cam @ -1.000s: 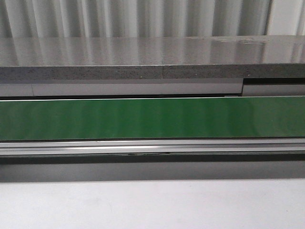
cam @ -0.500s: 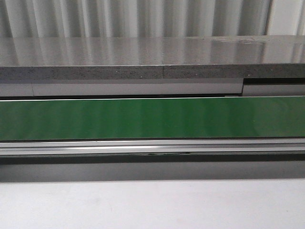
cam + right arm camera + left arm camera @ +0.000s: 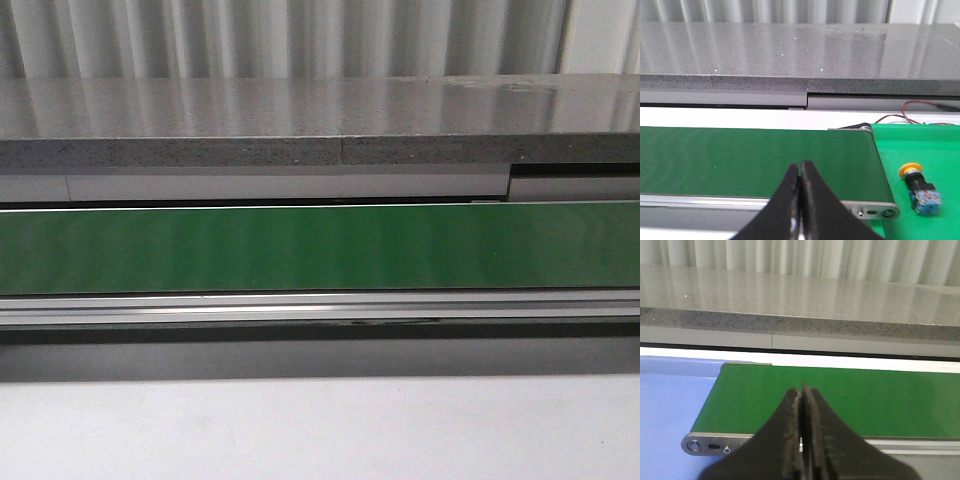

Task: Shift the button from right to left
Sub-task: 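Move the right gripper down toward the yellow-capped button on the green pad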

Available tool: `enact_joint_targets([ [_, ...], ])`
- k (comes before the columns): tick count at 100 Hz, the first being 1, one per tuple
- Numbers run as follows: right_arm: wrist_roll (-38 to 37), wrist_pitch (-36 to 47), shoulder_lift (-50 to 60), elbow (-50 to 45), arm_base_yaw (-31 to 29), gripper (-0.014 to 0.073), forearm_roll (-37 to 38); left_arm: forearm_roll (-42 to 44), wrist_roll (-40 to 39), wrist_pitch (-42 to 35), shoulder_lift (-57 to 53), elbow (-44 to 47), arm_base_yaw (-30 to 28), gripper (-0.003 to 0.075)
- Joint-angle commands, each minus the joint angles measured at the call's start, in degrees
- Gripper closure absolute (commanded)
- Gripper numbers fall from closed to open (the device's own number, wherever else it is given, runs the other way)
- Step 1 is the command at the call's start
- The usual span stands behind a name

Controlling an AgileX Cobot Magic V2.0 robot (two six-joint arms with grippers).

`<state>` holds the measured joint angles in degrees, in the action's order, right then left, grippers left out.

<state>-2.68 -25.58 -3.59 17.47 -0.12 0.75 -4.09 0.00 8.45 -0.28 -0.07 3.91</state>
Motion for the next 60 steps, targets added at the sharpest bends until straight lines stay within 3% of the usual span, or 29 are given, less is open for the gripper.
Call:
enact_joint_targets([
  [1, 0.37, -1.44, -4.82, 6.3, -0.31, 0.0652, 0.03, -0.56, 0.0, -4.44, -2.06, 1.4, -0.18, 0.074],
  [19, 0.4, -2.44, -11.08, 9.37, -0.23, 0.0652, -0.23, -0.56, 0.0, -4.44, -2.06, 1.4, -0.18, 0.074],
  [43, 0.04, -12.59, -20.74, 13.51, -0.24, 0.0622, -1.46, -0.56, 0.0, -4.44, -2.06, 1.4, -0.18, 0.074],
  [50, 0.04, -14.29, -24.33, 14.55, -0.24, 0.0543, -1.49, -0.56, 0.0, -4.44, -2.06, 1.4, -0.18, 0.074],
  [60, 0.04, -14.99, -28.89, 15.88, -0.24, 0.0321, -1.49, -0.56, 0.0, -4.44, -2.06, 1.4, -0.18, 0.074],
])
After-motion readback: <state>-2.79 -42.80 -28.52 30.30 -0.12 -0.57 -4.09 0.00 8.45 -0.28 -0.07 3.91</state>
